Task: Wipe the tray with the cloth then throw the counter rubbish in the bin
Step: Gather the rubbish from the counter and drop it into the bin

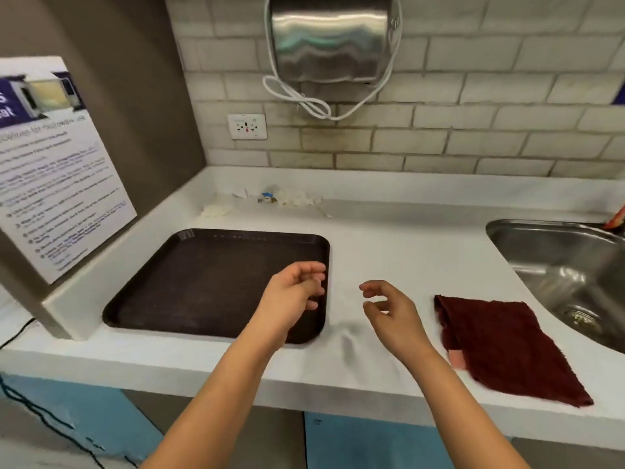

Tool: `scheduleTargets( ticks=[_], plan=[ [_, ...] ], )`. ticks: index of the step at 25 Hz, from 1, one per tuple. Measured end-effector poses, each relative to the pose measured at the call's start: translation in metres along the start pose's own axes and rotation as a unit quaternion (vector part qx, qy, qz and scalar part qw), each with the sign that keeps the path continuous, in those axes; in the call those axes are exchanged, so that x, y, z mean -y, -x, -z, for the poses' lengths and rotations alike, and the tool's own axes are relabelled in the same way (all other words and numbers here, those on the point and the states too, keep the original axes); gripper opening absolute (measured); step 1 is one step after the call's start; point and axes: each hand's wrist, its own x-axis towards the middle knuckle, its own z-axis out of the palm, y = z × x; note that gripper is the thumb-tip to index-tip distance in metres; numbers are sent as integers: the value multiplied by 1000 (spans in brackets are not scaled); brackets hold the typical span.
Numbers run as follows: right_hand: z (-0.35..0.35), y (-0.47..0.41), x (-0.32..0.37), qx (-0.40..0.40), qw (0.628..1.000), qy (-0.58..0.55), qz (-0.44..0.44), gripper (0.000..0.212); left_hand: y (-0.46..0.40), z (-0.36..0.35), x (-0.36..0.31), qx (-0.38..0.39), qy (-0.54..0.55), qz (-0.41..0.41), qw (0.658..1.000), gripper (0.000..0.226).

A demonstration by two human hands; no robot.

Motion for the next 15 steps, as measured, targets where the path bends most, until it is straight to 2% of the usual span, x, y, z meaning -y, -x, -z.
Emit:
scheduleTargets(
  ticks=[11,15],
  plan=[
    [-92,-159,18,-13,998,41,-36,26,-171,142,0,-91,-52,47,993,26],
    [-107,-207,9,-30,995,65,-64,24,-248,190,10,-127,-151,56,979,28]
  ],
)
